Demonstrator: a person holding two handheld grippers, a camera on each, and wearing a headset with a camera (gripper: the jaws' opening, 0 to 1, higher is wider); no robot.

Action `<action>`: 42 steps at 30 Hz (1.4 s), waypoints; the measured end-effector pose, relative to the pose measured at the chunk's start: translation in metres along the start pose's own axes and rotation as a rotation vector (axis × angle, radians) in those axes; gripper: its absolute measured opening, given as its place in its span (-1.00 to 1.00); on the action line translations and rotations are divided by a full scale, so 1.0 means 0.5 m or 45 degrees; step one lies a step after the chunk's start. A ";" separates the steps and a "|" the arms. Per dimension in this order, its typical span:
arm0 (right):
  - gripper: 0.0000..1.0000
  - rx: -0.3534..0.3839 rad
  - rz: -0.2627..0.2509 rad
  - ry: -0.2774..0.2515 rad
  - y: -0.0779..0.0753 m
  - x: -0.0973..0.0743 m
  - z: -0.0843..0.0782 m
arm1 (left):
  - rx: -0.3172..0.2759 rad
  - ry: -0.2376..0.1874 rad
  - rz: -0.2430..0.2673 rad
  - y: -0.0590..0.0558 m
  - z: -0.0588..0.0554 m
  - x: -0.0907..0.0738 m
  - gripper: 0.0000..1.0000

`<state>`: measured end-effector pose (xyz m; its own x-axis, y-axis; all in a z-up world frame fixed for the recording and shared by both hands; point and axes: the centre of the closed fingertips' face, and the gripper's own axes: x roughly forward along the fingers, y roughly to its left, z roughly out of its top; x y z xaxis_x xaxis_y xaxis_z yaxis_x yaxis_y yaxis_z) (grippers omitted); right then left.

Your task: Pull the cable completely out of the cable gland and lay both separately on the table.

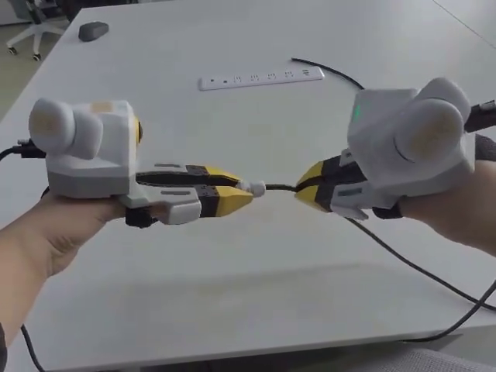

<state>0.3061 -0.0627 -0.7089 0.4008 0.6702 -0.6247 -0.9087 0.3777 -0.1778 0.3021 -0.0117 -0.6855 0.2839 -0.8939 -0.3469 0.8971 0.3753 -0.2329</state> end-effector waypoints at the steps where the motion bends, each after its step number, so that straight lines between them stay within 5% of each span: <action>1: -1.00 0.027 -0.008 -0.006 -0.004 -0.003 -0.005 | -0.001 -0.001 0.004 0.001 0.000 -0.001 -0.70; 19: -1.00 0.207 -0.073 0.041 -0.041 -0.036 -0.097 | -0.028 -0.013 0.031 0.016 -0.007 -0.010 -0.70; 35: -1.00 0.202 -0.055 0.108 -0.035 -0.024 -0.129 | -0.026 -0.010 0.038 0.018 -0.007 -0.003 -0.70; 40: -0.55 0.241 -0.025 0.120 -0.026 -0.019 -0.134 | -0.029 -0.004 0.050 0.025 -0.011 -0.004 -0.70; 42: -0.55 0.196 -0.030 0.112 -0.024 -0.020 -0.130 | -0.029 -0.003 0.046 0.024 -0.011 -0.003 -0.70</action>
<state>0.3055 -0.1156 -0.7498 0.4037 0.6043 -0.6869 -0.8679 0.4904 -0.0786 0.3106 -0.0043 -0.6926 0.3172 -0.8801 -0.3534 0.8781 0.4132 -0.2410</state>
